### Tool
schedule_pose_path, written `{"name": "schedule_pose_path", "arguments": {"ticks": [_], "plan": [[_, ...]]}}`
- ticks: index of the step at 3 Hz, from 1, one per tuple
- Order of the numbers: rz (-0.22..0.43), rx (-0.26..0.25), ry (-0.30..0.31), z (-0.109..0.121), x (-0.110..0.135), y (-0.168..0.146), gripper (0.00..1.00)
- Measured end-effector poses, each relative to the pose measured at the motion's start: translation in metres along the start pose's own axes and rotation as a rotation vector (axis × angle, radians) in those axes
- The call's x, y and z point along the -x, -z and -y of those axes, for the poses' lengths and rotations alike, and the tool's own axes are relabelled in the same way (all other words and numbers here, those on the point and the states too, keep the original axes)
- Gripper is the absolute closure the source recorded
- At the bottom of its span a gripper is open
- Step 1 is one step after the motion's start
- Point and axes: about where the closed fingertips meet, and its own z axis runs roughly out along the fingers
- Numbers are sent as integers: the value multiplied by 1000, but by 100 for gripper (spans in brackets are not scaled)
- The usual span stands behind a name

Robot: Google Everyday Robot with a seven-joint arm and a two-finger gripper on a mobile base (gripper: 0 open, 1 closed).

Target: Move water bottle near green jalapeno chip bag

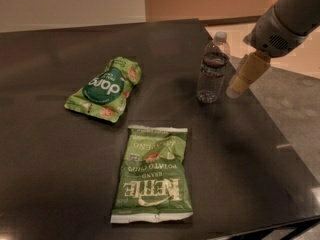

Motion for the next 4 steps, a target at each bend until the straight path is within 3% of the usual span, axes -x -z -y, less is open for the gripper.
{"name": "schedule_pose_path", "arguments": {"ticks": [2, 4], "plan": [[123, -3, -26, 21, 27, -23, 0], [207, 32, -40, 17, 43, -29, 41]]}}
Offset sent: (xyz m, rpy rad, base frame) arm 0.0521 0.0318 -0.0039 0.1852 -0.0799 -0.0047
